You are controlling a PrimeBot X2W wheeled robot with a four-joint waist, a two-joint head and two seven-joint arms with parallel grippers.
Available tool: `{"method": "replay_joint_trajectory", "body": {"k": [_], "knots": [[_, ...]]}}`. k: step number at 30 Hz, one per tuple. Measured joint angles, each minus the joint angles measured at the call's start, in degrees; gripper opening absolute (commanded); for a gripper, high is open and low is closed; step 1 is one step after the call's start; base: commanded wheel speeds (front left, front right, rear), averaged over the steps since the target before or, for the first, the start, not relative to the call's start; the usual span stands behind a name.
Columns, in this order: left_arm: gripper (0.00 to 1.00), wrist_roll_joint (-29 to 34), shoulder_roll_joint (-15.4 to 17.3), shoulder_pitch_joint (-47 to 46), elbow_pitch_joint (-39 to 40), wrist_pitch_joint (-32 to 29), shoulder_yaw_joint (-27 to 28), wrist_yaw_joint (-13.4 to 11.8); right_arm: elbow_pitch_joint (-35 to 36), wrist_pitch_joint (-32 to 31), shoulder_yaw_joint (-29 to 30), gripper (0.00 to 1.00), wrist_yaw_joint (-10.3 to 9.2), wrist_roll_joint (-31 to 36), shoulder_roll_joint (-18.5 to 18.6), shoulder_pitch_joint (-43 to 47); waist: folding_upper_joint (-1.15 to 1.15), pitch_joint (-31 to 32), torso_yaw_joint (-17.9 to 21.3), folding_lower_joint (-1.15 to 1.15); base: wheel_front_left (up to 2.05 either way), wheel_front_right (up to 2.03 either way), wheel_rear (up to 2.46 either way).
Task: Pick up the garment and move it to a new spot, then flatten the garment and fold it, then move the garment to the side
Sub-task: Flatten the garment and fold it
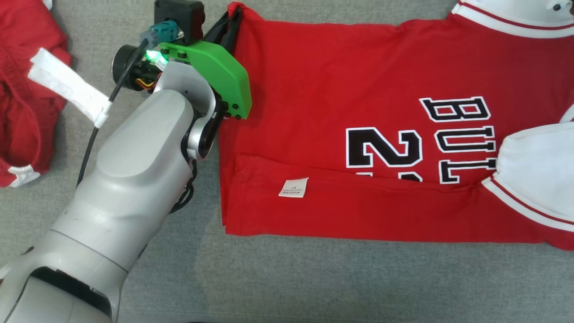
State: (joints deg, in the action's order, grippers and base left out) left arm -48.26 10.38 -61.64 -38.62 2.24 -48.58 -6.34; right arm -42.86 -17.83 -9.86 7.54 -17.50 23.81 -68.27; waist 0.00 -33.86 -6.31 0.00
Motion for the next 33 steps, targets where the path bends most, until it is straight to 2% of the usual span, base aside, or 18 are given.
{"method": "replay_joint_trajectory", "body": {"k": [14, 22, 28, 33], "knots": [[0.00, -2.7, 2.1, 8.2, -1.5, 6.5, 1.9, 1.8, 7.4, 4.8, -4.3, 0.00, 0.00, -11.5, 1.3, 13.9, 0.00, 8.2, 3.0, 0.00, 0.00, 0.00, 0.00], [0.00, -2.9, 3.4, 14.0, -1.2, 8.8, 1.3, 2.3, 13.6, 2.9, -6.4, 0.00, -0.01, -16.6, 4.9, 23.9, 0.00, 12.8, 5.0, 0.00, 0.00, 0.00, 0.00], [0.00, -3.6, 4.1, 18.3, -1.4, 10.7, 1.2, 3.3, 18.2, 0.4, -4.4, 0.00, -0.01, -20.3, 7.3, 32.3, 0.00, 15.0, 6.2, 0.00, 0.00, 0.00, 0.00], [0.00, -3.6, 4.8, 20.7, -2.0, 11.8, 2.1, 3.1, 22.9, -0.7, -1.4, 0.00, -0.02, -22.2, 7.1, 39.2, 0.00, 16.3, 6.9, 0.00, 0.00, 0.00, 0.00]]}}
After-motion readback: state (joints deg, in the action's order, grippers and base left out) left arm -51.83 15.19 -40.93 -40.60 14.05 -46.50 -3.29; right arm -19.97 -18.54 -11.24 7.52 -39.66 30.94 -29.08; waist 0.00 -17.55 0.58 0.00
